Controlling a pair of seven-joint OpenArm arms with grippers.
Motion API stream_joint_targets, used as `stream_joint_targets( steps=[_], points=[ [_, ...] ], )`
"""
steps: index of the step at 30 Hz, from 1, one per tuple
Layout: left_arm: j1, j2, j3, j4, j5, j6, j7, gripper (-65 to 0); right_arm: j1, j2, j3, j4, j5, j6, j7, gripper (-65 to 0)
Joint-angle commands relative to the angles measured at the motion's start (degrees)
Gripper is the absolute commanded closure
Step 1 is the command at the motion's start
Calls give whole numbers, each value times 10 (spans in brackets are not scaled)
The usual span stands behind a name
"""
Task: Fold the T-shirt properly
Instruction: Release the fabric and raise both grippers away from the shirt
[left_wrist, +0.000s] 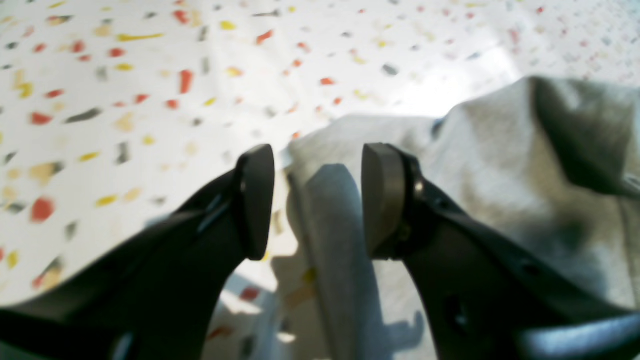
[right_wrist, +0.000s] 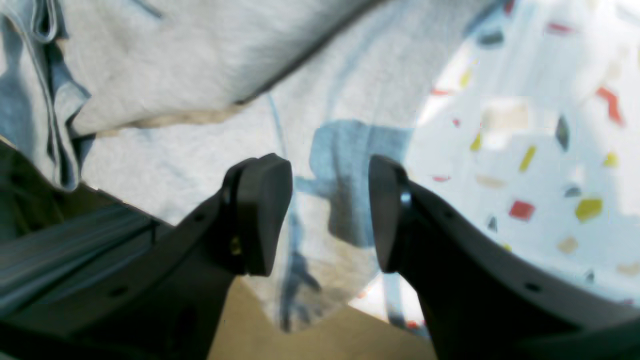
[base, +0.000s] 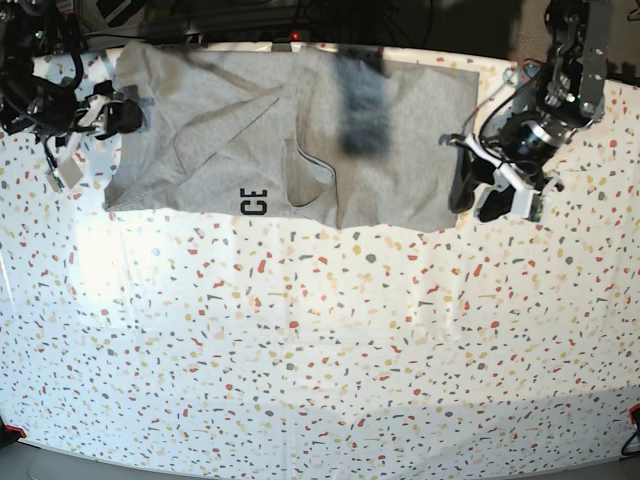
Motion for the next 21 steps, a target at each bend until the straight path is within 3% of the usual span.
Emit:
stream_joint_targets(
  steps=[1,4,12,21],
  points=[
    [5,-8,-2,11,-7,-5,-22,-275,4,19,4,-12,13,3,7,-293],
    [20,-9,-3,11,-7,-6,-24,-276,16,31,4,-70,14,3,9,-293],
    [25,-9,-3,11,-7,-11,-23,-276,94,27,3,-203,9,3,10,-293],
    [25,-9,-3,11,-7,-11,-21,-276,116,-28,-8,-240,12,3,-47,-293]
  ],
)
